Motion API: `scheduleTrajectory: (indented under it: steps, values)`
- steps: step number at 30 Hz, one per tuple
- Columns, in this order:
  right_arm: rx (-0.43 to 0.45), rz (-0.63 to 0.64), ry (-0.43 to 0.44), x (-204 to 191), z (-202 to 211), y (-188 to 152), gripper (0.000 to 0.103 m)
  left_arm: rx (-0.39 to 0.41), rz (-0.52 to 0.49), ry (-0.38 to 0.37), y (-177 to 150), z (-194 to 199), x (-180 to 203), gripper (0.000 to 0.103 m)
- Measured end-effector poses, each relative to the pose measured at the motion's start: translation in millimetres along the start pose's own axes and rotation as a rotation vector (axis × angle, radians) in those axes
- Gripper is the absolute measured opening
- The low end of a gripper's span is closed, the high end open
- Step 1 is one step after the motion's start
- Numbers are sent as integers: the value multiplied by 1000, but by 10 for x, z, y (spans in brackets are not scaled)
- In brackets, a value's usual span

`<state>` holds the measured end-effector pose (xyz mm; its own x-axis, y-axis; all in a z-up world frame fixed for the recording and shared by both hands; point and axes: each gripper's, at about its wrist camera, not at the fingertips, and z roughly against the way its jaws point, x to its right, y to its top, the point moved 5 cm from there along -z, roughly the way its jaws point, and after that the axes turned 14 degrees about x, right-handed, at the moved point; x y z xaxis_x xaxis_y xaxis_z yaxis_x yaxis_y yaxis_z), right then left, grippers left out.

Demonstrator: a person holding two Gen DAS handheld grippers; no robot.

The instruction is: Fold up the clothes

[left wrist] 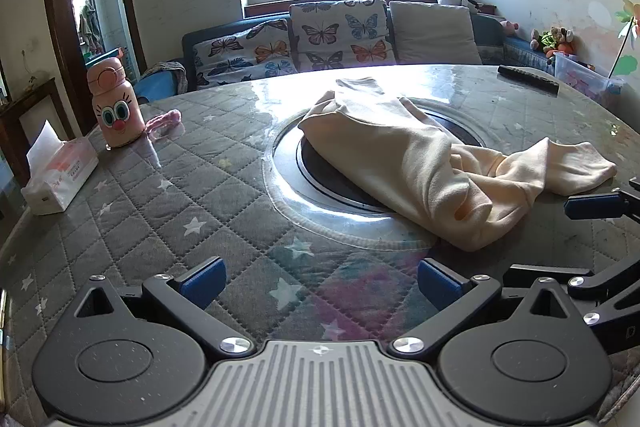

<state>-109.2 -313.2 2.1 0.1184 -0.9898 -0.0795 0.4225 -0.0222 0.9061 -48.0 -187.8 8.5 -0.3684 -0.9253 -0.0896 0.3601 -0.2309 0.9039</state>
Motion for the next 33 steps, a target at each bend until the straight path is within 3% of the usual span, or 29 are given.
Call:
scheduleTrajectory:
  steps: [20, 29, 33]
  values:
    - [9, -11, -5, 120, -96, 132, 103, -7, -20, -48, 178, -275, 89, 103]
    - [13, -32, -40, 345, -209, 256, 103, 45, -70, -80, 492, -478, 227, 102]
    - [25, -57, -69, 512, -222, 326, 101, 63, -102, -128, 662, -634, 377, 94]
